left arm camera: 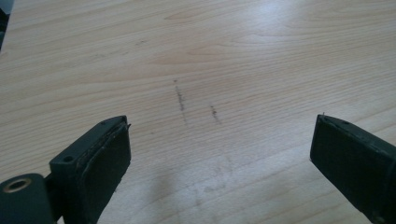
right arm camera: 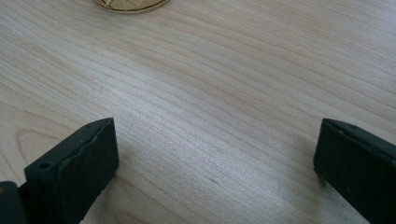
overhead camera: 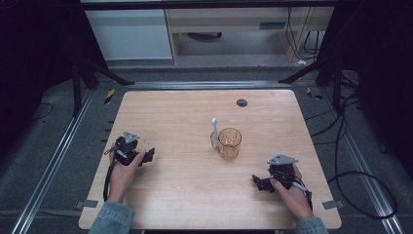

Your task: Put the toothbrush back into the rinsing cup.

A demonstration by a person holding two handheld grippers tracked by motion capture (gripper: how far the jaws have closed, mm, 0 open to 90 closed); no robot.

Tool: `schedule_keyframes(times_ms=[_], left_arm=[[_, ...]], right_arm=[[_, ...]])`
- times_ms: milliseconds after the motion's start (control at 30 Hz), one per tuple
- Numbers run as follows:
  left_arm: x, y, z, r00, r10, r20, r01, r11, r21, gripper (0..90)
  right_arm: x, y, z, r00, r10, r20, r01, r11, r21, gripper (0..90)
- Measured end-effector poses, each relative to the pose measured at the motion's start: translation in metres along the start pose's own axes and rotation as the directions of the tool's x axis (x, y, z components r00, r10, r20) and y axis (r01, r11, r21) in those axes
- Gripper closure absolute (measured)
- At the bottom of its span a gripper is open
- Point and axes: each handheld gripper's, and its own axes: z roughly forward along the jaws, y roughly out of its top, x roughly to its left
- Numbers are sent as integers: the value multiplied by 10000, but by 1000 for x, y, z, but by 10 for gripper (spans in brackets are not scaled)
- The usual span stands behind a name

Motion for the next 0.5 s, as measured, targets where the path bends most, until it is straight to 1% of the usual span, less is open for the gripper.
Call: schedule_keyframes(times_ms=[100,200,267,400,500], left_arm=[[4,-2,3,10000,-63,0,63,10000,72,49],[7,-6,8,9999,-128,17,128,9996,254,49],[8,-8,11,9999,-149,-17,149,9993,342,50],[9,-10,13,9997,-237,53,235,9992,332,50],[9,-11,16,9998,-200,77,196,9984,539,49]], right_arm=[[0,0,0,10000,-21,-2,21,10000,6,4],[0,0,0,10000,-2,-2,2,10000,1,4],[0,0,0,10000,-1,-1,1,10000,0,4],[0,0,0,10000,-3,-1,3,10000,0,4],[0,0,0,10000,-21,-2,21,10000,7,4]])
